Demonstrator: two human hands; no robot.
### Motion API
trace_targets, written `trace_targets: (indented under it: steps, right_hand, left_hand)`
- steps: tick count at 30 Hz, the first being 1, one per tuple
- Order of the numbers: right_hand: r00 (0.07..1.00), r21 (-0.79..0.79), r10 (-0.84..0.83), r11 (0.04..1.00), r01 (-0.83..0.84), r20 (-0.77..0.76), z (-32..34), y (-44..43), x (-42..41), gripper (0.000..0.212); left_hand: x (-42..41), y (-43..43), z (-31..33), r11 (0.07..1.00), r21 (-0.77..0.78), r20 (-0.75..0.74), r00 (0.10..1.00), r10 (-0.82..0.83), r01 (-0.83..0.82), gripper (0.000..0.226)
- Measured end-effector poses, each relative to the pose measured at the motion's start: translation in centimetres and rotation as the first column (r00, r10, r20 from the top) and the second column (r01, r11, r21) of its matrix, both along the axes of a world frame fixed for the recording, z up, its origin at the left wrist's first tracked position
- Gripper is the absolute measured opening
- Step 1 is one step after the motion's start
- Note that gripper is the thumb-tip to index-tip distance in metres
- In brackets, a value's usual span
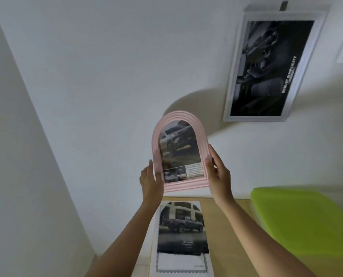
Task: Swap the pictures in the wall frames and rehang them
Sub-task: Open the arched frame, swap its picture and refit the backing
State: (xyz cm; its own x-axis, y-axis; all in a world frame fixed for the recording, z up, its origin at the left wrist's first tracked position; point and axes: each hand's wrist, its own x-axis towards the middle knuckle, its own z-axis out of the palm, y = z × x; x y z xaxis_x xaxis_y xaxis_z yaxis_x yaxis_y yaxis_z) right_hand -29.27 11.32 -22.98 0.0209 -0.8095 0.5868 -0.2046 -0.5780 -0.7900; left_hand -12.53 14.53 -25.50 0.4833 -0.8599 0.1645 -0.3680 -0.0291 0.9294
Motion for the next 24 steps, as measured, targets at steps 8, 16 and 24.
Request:
trace_targets:
  steps: [8,16,24]
  right_hand:
    - [0.88,-0.339,-0.21,0.939,0.06,-0.425,-1.7,1.0,-9.6,0.046]
    - [0.602,-0.514,-0.427,0.857,0.031,-0.675,-2.6,2.2,-19.5,0.052]
    - [0.686,-0.38,-0.227,0.922,-0.079,-0.691,-4.2,4.4,-21.0,0.043]
  left_hand:
    - [-12.0,-2.7,8.0,0.942,-0.226,0.037,0.969,-0.246,0.248,0.058]
    - [-21.6,-2.2,6.8,0.97,-0.074,-0.095,0.967,-0.236,0.23,0.067]
    - [-22.9,-0.7,2.9,0.992,-0.086,-0.338,0.934,-0.115,0.091,0.062]
